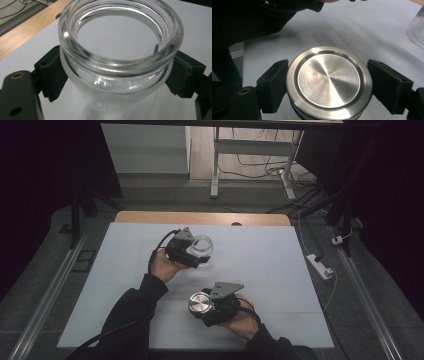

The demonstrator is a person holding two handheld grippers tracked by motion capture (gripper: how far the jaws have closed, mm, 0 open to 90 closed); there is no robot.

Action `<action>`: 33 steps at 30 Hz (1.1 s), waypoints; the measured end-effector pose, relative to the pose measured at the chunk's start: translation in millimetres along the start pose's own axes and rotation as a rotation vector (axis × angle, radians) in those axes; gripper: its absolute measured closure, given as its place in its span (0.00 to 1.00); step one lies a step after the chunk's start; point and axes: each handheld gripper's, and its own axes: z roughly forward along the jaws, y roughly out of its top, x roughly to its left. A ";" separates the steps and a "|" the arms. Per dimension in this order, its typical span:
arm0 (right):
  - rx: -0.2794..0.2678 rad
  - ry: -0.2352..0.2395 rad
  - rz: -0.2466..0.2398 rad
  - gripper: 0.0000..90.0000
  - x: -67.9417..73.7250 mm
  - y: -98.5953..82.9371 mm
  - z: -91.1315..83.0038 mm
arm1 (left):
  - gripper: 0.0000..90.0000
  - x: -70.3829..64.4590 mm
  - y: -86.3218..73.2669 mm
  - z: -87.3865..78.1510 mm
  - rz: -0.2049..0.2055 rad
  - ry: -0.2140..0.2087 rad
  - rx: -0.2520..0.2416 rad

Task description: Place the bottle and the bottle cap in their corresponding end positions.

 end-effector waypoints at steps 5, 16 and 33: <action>0.002 -0.009 0.000 0.22 -4.8 -2.7 3.4 | 0.17 2.3 -2.0 5.0 -0.008 0.007 0.000; 0.025 -0.018 -0.001 0.22 -11.0 -8.3 13.1 | 0.17 7.5 -6.9 14.6 -0.019 0.024 0.007; 0.104 -0.013 0.018 0.22 -13.6 -19.8 30.8 | 0.17 13.3 -23.2 32.3 -0.045 0.043 0.036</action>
